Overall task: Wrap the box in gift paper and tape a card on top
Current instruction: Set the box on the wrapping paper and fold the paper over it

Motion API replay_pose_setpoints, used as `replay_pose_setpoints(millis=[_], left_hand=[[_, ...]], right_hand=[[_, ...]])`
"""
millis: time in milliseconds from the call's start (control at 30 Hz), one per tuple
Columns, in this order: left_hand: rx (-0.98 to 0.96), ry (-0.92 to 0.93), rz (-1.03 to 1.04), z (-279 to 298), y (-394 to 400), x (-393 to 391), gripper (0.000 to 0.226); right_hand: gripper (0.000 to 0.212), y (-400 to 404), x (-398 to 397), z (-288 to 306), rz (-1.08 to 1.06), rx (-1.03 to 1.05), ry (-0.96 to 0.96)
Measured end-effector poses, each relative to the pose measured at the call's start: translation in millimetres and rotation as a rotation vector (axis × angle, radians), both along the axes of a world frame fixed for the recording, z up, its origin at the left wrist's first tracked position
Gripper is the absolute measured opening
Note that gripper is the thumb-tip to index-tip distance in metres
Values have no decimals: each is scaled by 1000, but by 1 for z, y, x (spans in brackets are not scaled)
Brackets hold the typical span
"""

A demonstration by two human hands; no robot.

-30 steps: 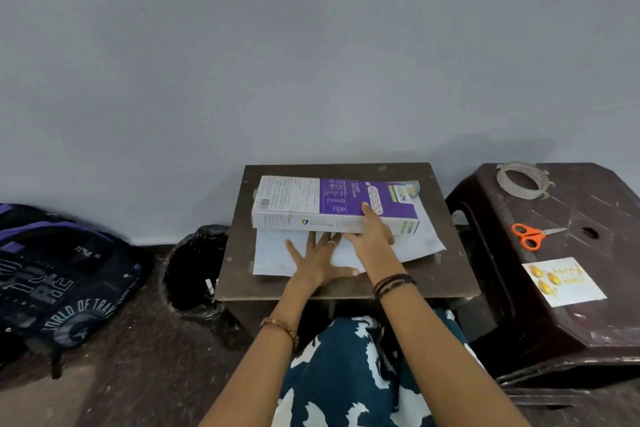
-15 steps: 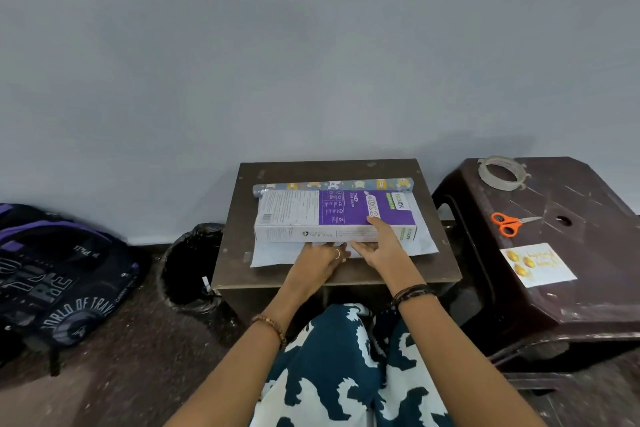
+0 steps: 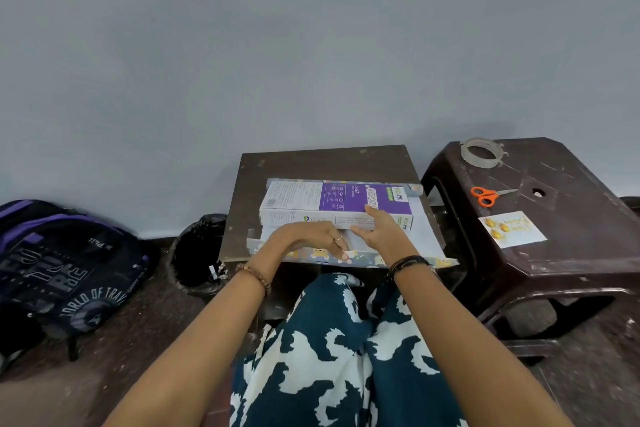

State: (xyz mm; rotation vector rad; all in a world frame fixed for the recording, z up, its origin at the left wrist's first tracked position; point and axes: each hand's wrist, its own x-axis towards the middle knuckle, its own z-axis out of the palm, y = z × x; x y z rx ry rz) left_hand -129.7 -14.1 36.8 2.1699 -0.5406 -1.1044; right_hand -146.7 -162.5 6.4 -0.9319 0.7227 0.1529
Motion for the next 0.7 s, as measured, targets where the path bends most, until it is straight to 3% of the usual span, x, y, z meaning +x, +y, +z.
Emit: replay_pose_setpoints(millis=[167,300,400,500,567,633,700], left_hand=[[1,55,2,6,-4,-9,19],[-62,-78,31,11,-1,1,27],[-212,-298,296,14,-2,19,25],[-126,-564,381,8,-2,41,27],[-7,-606,370,-2,-2,54,31],[118,-600,312,-14,-1,65,33],[174,-661,302,-22,-2,70,34]], right_hand=[[25,-8,-1,-6,239,-118,19],[39,-21,-6,-8,426,-458,73],[50,-29,0,3,550,-820,104],[44,-32,12,20,522,-1161,-32],[36,-27,22,27,469,-1353,-182],[28,-18,31,32,505,-1433,-326],[36,-7,41,22,660,-1414,-400]])
